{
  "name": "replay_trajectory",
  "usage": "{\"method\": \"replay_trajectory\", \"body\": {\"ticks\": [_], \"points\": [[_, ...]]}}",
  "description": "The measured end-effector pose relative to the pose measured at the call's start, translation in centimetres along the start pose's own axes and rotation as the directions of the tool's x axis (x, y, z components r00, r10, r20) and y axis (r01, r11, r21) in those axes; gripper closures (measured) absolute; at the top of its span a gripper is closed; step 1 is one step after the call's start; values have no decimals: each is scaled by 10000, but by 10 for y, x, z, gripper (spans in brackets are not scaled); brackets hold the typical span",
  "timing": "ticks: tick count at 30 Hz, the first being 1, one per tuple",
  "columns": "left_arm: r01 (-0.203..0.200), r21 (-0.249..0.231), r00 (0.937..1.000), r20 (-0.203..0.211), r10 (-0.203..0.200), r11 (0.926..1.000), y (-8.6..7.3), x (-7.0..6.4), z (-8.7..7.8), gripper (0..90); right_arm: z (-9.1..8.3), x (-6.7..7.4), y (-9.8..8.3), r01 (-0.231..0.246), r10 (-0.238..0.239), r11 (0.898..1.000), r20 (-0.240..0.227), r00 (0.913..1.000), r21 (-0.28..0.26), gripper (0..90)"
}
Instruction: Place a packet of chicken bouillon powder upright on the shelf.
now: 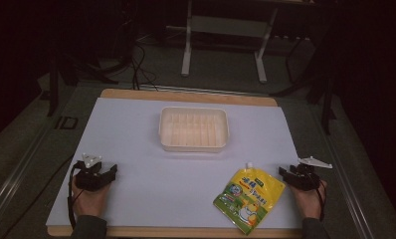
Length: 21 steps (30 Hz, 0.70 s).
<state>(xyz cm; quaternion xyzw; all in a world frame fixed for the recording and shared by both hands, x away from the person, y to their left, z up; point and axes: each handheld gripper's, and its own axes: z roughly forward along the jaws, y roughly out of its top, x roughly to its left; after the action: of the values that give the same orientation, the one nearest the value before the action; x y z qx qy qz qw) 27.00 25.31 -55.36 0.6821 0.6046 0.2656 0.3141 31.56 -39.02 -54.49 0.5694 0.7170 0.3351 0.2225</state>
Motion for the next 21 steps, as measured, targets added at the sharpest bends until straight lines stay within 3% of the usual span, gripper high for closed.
{"method": "replay_trajectory", "body": {"ticks": [4,10,14,21], "points": [[-422,-168,9991,70,423,9990,-1,-4,-2,500,-8,0,3,97,-90,9998,-485,9988,147,525],[-547,-143,9982,257,551,9984,-1,-4,-3,524,-19,2,9,266,-259,9996,-832,9962,79,530],[-474,-102,9986,230,477,9988,-1,-4,-2,525,-29,8,18,382,-371,9992,-1215,9919,71,524],[-804,-63,9967,93,804,9967,-2,-7,-2,503,-32,17,19,431,-388,9989,-1920,9806,181,472]]}}
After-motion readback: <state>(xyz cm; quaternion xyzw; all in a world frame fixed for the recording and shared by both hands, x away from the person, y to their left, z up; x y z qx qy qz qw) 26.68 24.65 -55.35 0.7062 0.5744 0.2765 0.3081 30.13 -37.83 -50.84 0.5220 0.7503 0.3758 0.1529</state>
